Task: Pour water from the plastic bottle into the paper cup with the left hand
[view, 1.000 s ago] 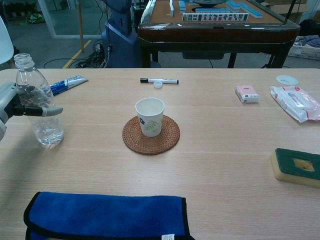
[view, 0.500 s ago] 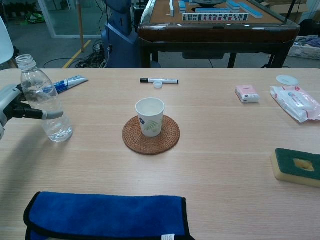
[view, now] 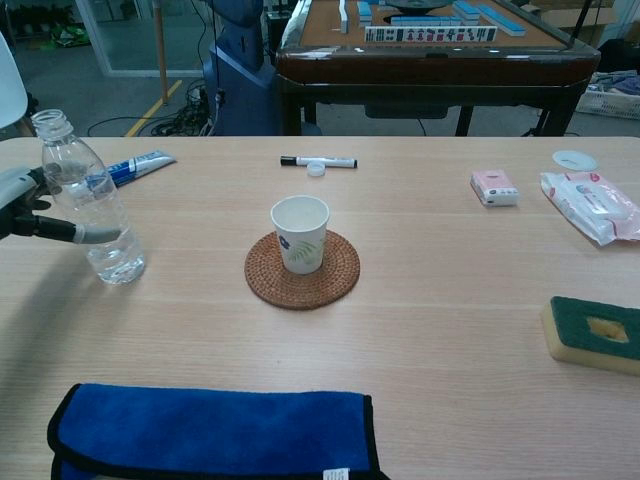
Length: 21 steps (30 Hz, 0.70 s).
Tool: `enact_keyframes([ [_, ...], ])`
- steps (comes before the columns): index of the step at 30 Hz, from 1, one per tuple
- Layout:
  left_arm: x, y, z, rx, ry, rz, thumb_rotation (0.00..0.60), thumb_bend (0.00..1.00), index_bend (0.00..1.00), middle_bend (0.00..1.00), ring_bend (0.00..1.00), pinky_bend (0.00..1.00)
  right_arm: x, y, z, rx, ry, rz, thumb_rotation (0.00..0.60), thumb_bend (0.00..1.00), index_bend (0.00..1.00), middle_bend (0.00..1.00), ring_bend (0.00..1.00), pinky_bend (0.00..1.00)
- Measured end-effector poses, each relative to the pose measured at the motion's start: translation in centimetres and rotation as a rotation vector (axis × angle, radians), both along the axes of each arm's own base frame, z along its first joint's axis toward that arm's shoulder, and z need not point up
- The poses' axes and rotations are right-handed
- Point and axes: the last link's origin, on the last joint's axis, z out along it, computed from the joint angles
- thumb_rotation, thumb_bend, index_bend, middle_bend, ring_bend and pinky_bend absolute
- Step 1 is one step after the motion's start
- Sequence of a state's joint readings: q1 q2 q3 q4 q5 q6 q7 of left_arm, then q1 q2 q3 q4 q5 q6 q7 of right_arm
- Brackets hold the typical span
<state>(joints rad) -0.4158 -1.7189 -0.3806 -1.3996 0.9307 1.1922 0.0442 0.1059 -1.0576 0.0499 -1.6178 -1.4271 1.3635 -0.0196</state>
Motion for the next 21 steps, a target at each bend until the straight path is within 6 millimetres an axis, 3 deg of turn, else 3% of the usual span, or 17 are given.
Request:
enact_keyframes([
  [7, -0.2, -0.9, 2.8, -0.067, 0.040, 0.002, 0.600, 0.02, 0.00, 0.00, 0.00, 0.01, -0.1, -0.2, -0.4, 0.009, 0.015, -0.009, 0.600, 0.01, 0.28, 0.33, 0.22, 0.33],
  [14, -2.6, -2.7, 6.2, -0.114, 0.109, 0.017, 0.600, 0.02, 0.00, 0.01, 0.00, 0.01, 0.1, -0.1, -0.9, 0.020, 0.032, -0.007, 0.600, 0.01, 0.28, 0.33, 0.22, 0.33],
  [19, -4.2, -4.2, 7.7, -0.146, 0.238, -0.017, 0.600, 0.02, 0.04, 0.14, 0.01, 0.01, 0.1, -0.1, -1.2, 0.023, 0.040, -0.005, 0.600, 0.01, 0.28, 0.33, 0.22, 0.33],
  [21, -4.8, -4.9, 8.2, -0.132, 0.296, -0.038, 0.600, 0.02, 0.13, 0.23, 0.05, 0.03, 0.1, -0.1, -1.2, 0.022, 0.045, -0.005, 0.600, 0.01, 0.28, 0.33, 0.22, 0.33],
])
